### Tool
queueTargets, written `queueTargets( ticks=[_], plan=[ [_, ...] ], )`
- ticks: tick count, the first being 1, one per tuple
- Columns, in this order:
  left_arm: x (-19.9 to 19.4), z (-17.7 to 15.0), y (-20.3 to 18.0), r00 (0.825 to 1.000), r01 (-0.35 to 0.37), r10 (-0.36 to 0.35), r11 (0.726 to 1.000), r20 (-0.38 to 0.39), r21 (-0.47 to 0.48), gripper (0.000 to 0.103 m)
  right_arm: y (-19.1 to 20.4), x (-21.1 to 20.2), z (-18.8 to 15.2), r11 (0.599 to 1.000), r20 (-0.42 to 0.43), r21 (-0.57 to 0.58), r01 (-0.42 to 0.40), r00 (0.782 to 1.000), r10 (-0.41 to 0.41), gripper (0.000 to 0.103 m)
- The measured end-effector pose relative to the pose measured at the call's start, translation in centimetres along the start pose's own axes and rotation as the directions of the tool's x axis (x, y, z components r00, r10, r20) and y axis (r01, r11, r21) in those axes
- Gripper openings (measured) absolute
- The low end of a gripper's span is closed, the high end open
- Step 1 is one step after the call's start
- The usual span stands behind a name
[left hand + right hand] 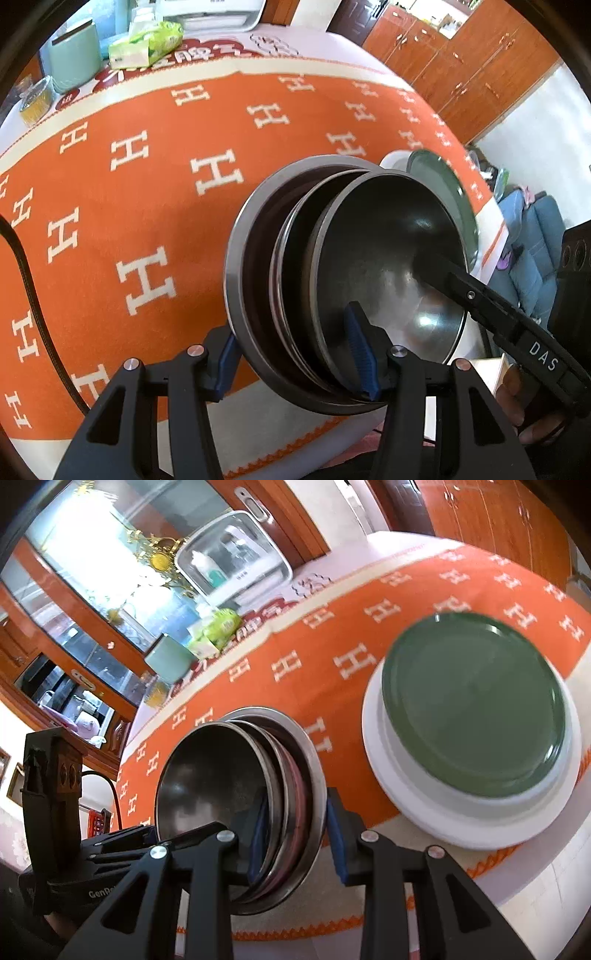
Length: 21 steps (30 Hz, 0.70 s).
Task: Organize plates and bowls
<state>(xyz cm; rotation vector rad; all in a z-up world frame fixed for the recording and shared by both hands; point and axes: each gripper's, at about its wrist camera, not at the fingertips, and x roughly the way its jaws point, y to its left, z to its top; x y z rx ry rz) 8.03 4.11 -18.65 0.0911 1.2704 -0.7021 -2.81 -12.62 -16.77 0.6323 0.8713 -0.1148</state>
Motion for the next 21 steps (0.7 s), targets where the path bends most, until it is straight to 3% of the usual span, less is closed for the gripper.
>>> queueTargets(
  ticks=[8, 21],
  plan=[
    [-1.3, 0.9, -2.7, 0.997, -0.001, 0.003, 1.000, 0.078, -0.023, 0.051, -0.9, -2.1, 2.0, 0.998, 0.038, -0.064, -0.024, 0.999, 0.027, 0.030],
    [-0.9, 2.6, -8.7, 0.991, -0.004, 0.012, 0.998, 0.136, -0.055, 0.051, -5.0, -4.6, 6.2, 0.990, 0.031, -0.136, -0.036, 0.999, 0.041, 0.030]
  ],
)
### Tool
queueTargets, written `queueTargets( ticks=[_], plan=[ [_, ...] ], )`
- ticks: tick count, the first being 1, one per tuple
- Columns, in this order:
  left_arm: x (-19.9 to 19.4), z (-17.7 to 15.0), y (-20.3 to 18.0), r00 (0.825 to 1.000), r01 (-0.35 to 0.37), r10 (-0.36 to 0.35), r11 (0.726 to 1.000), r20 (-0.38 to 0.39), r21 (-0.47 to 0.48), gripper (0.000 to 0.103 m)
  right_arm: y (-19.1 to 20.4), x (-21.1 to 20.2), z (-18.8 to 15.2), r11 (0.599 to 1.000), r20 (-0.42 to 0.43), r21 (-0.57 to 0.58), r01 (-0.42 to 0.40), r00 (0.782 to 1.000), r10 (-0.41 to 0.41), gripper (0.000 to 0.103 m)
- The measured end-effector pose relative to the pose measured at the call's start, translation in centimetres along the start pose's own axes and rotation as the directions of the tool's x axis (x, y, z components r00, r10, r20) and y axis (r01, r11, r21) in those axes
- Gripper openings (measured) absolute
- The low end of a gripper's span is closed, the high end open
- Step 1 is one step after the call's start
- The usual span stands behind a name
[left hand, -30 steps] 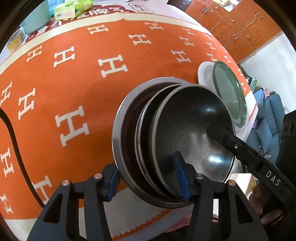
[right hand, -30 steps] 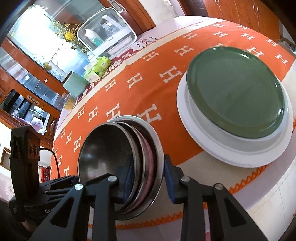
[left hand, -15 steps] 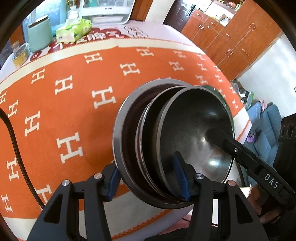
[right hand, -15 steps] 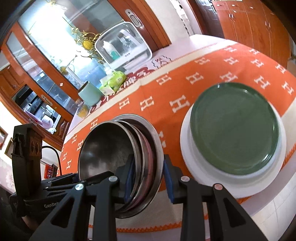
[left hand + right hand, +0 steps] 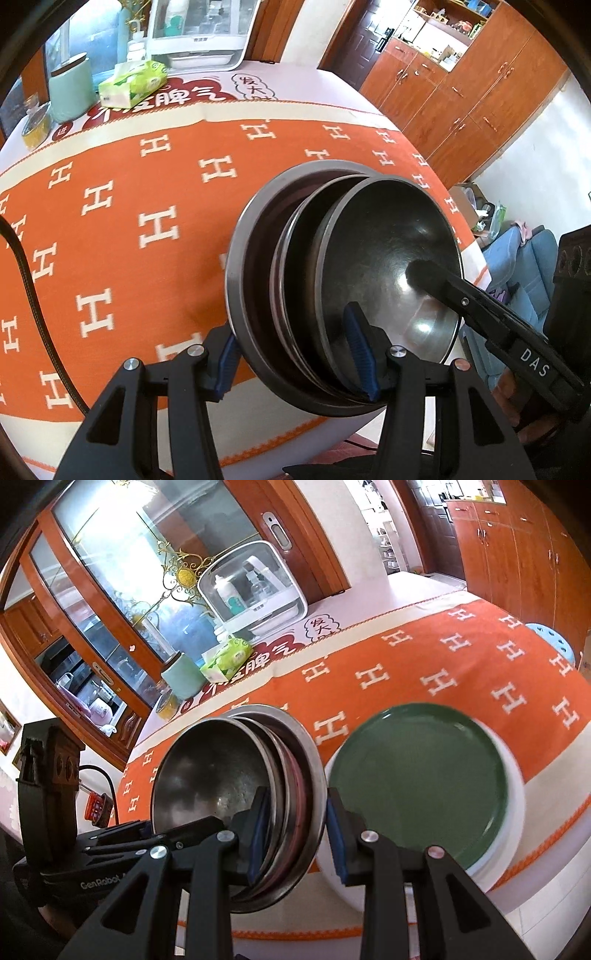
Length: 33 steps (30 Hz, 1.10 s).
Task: Organize plates and bowls
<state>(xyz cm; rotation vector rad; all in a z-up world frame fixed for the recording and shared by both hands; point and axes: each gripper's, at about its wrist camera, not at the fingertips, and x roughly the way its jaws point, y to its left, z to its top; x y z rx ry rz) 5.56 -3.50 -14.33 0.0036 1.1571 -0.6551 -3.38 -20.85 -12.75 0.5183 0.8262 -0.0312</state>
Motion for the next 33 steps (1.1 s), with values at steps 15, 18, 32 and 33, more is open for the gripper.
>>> queueTargets(
  ticks=[15, 18, 32, 33],
  plan=[
    [3.9, 1.7, -6.4, 1.000, 0.005, -0.005, 1.000, -0.009, -0.023, 0.051, -6.6, -1.0, 3.4, 0.999, -0.037, -0.029, 0.018, 0.999, -0.019, 0.030],
    [4.7, 1.9, -7.4, 1.000, 0.004, -0.005, 0.999, -0.017, -0.033, 0.051, -7.8, -1.0, 3.9, 0.999, -0.050, -0.034, 0.019, 0.999, -0.021, 0.030],
    [8.2, 1.8, -11.1, 0.995, -0.063, 0.054, 0.991, -0.079, -0.118, 0.051, -12.3, 0.3, 4.9, 0.997, -0.164, -0.070, -0.017, 0.986, 0.005, 0.030],
    [8.4, 1.8, -11.2, 0.995, -0.070, 0.060, 0.990, -0.085, -0.125, 0.051, -12.5, 0.4, 5.0, 0.997, -0.171, -0.073, -0.022, 0.985, 0.009, 0.031]
  ],
)
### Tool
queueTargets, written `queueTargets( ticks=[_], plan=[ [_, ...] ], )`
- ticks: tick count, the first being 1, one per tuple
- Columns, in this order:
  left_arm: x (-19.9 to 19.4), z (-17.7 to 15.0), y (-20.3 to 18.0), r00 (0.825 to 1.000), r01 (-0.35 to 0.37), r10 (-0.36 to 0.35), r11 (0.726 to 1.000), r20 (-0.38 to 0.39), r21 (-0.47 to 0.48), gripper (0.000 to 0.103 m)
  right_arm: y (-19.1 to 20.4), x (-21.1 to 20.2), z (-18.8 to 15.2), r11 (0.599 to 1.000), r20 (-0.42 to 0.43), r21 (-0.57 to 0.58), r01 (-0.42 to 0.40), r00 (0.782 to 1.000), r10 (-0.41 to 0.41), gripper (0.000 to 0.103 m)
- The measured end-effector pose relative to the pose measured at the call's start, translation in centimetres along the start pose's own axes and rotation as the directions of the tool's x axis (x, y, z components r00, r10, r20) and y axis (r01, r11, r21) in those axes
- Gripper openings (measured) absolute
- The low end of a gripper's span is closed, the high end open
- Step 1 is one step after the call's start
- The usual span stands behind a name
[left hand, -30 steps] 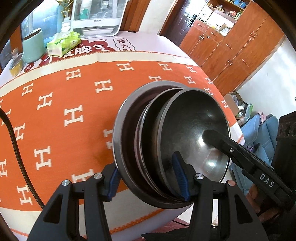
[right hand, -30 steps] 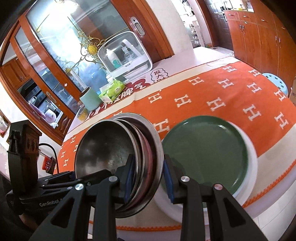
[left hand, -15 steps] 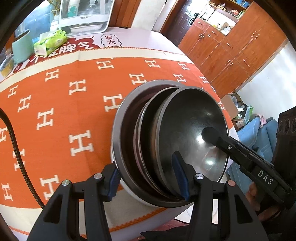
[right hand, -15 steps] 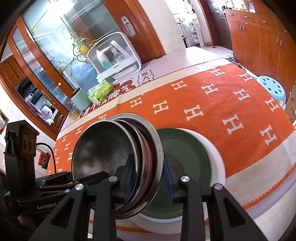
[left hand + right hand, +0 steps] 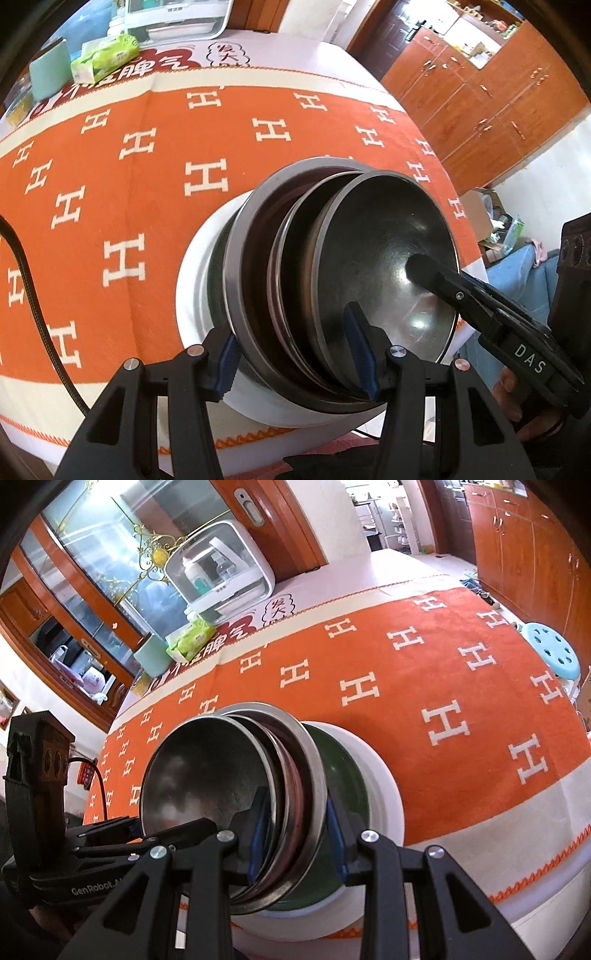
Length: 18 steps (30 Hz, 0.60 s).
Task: Organize plates and bowls
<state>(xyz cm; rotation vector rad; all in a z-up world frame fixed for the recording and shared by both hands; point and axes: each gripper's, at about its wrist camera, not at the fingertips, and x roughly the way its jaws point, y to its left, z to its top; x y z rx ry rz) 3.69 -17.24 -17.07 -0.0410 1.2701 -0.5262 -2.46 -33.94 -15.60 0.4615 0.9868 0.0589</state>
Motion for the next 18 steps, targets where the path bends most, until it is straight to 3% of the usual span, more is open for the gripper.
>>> queueTargets(
  ticks=[10, 18],
  plan=[
    [1.1, -0.2, -0.5, 0.997, -0.079, 0.077, 0.994, -0.023, -0.080, 0.051, -1.4, 1.7, 0.6, 0.997, -0.079, -0.038, -0.065, 0.995, 0.062, 0.032],
    [1.3, 0.5, 0.0, 0.989, -0.145, 0.143, 0.985, -0.033, -0.092, 0.051, -0.9, 2.4, 1.4, 0.996, -0.101, -0.074, -0.058, 0.994, 0.051, 0.034]
  ],
)
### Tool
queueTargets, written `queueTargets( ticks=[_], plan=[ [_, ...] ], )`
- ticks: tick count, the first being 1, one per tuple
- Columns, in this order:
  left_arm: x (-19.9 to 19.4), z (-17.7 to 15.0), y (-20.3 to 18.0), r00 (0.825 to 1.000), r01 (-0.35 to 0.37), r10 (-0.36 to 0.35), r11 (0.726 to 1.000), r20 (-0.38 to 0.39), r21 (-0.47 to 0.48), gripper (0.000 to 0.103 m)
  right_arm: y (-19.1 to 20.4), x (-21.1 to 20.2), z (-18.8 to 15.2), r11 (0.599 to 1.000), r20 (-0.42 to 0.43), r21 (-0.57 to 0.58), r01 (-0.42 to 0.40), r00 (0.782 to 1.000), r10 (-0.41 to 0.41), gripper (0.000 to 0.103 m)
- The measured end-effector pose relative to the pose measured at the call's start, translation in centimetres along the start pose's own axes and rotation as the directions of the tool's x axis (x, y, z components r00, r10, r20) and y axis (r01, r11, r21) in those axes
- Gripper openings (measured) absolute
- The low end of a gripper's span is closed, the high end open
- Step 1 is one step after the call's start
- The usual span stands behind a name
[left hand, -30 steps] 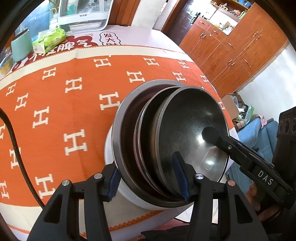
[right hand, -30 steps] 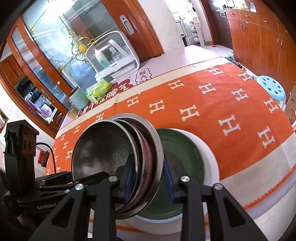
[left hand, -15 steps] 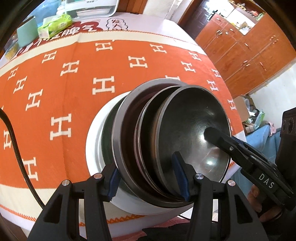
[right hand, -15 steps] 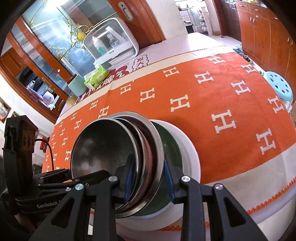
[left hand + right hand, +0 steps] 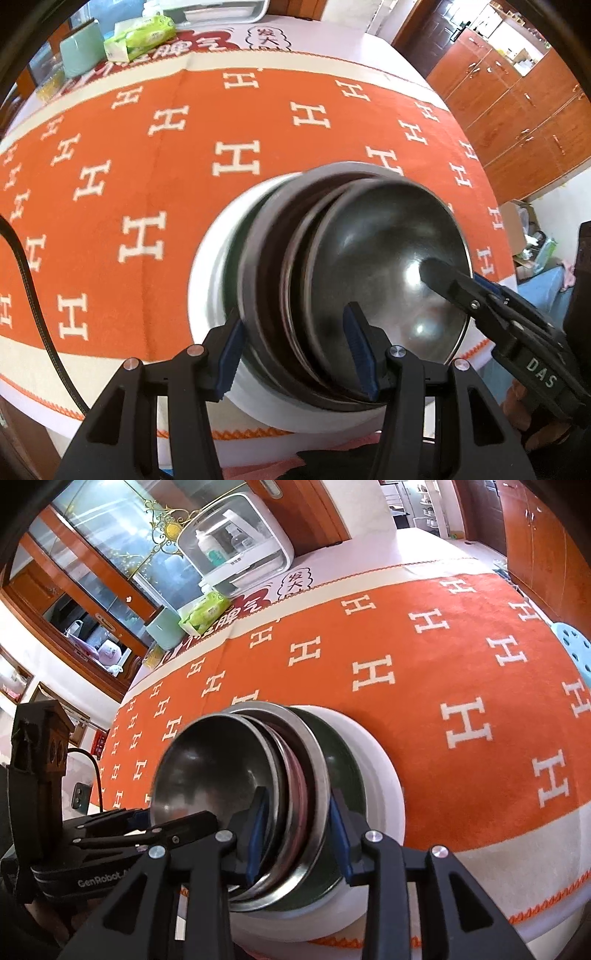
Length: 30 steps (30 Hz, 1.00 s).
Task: Organize plates and bowls
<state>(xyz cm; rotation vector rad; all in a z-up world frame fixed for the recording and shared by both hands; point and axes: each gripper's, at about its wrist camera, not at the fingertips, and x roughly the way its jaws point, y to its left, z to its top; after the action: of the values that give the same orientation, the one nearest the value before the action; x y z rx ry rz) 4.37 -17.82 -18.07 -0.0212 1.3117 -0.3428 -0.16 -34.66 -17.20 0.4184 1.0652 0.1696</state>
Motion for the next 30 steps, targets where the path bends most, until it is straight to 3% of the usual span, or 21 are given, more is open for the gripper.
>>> queueTargets(
  ticks=[8, 12, 20, 25, 30],
  plan=[
    [-0.7, 1.1, -0.4, 1.000, -0.008, 0.006, 0.998, 0.024, 0.059, 0.051, 1.5, -1.6, 0.8, 0.997, 0.067, -0.040, 0.063, 0.996, -0.060, 0.045],
    [-2.9, 1.6, -0.6, 0.995, 0.011, -0.022, 0.994, 0.094, 0.113, 0.052, 3.3, -3.0, 0.8, 0.993, 0.122, -0.061, 0.102, 0.988, -0.094, 0.056],
    [-8.1, 1.1, -0.2, 0.973, 0.006, -0.058, 0.974, 0.222, 0.227, 0.066, 6.8, -6.4, -0.2, 0.979, 0.230, -0.069, 0.192, 0.958, -0.172, 0.072],
    [-12.1, -0.2, 1.7, 0.958, -0.006, -0.059, 0.974, 0.282, 0.227, 0.072, 9.3, -9.0, -1.8, 0.973, 0.268, -0.060, 0.225, 0.942, -0.201, 0.076],
    [-16.0, -2.1, 4.0, 0.943, -0.005, -0.063, 0.979, 0.327, 0.203, 0.080, 11.7, -11.3, -3.5, 0.968, 0.277, -0.050, 0.245, 0.935, -0.223, 0.090]
  ],
)
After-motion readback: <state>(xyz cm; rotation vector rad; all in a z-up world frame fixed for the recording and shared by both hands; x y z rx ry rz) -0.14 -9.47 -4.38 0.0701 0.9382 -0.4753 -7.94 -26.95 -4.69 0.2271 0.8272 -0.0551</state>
